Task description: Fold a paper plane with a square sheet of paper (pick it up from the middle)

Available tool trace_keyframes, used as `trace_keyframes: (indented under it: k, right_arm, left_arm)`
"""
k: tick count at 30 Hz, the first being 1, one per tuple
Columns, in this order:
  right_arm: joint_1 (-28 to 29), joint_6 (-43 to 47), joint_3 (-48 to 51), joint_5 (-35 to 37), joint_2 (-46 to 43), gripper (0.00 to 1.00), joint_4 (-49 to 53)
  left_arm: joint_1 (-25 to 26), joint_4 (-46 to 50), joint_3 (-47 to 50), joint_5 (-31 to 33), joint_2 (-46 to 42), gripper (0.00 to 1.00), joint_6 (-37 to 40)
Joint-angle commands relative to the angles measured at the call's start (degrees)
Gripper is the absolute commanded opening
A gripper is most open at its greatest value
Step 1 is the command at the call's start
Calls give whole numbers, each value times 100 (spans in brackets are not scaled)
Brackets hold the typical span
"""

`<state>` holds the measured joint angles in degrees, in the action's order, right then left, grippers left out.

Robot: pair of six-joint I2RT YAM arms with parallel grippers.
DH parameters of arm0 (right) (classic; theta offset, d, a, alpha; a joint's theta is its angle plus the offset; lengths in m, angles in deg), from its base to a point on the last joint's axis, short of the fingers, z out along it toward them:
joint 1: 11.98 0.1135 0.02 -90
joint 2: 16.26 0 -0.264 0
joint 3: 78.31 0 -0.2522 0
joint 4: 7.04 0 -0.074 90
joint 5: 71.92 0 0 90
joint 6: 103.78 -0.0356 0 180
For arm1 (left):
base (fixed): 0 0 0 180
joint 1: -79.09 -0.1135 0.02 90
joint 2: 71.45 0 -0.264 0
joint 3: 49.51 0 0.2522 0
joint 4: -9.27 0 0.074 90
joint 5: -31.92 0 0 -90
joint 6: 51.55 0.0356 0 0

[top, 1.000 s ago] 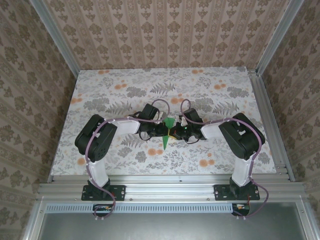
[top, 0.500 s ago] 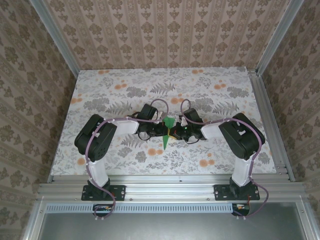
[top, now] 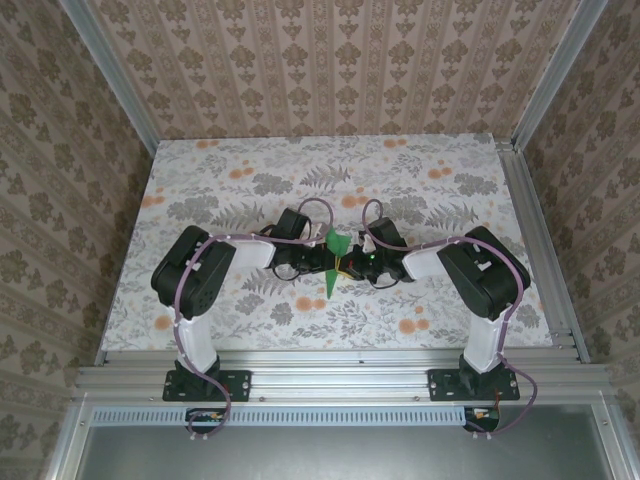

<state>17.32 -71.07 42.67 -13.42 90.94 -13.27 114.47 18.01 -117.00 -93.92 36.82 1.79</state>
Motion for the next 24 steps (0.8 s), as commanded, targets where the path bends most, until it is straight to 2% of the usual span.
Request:
trace_keyframes:
  k: [1, 9, 17, 24]
  right_arm:
    - [50, -70, 139, 64, -67, 1, -111]
    - [-18, -145, 241, 47, -320, 2, -278]
    - [-259, -154, 341, 4, -553, 3, -263]
    - [-473, -46, 252, -109, -622, 5, -40]
  left_arm:
    - [57, -84, 64, 63, 357, 13, -10]
    - [40, -170, 138, 90, 513, 21, 38]
    - [40, -487, 177, -64, 397, 34, 59]
    - [40, -765, 268, -278, 301, 35, 9]
